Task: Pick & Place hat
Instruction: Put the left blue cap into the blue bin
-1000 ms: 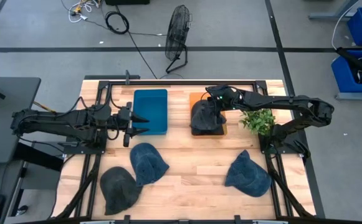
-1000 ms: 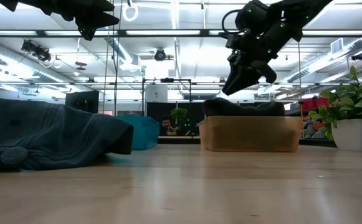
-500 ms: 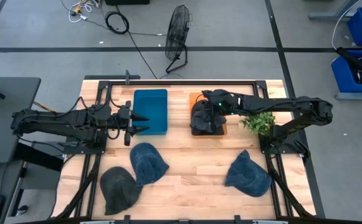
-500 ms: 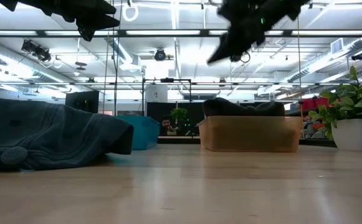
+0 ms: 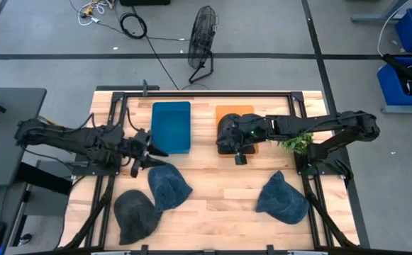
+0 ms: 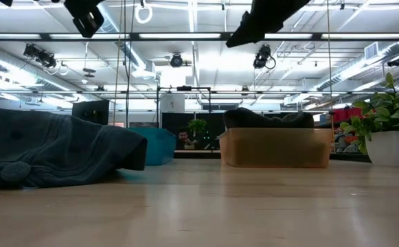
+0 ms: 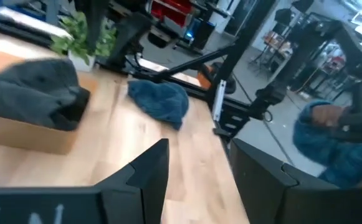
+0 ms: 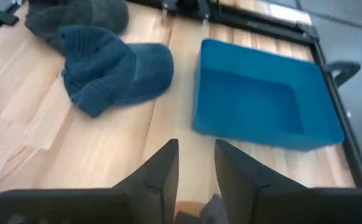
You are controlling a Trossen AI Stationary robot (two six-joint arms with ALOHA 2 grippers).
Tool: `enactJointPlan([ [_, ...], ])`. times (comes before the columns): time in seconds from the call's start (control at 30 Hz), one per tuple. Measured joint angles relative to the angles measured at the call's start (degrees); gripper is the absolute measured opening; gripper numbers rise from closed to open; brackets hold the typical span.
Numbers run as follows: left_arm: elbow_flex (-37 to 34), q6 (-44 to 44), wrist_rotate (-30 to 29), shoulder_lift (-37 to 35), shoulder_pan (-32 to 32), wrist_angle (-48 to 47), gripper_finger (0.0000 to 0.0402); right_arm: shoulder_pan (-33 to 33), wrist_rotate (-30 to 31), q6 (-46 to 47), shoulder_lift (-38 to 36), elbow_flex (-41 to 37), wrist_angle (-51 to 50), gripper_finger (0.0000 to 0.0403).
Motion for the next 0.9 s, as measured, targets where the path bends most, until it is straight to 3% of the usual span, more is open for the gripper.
enactJointPlan([
  [0.23,0.00,-3.09,-2.90,0.00,-6.96,-3.00,0.0161,-0.02,0.02,2.83,0.00,0.00,-2.11,0.0109],
  [0.53,0.77,-7.64,-12.31,0.31,-11.54,-23.33,0.0161,-0.09,0.02,2.26,0.00,0.00,-2.97,0.0110],
  [0.73,13.90,-7.52,-16.63,2.99,-11.55,-42.82,0.0161,-0.09,0.02,2.15,0.00,0.00,-3.11,0.0110],
  [0.9,24.07,-9.30,-18.40,7.57,-11.57,-52.13,0.0161,-0.11,0.02,2.15,0.00,0.00,-3.21,0.0110],
])
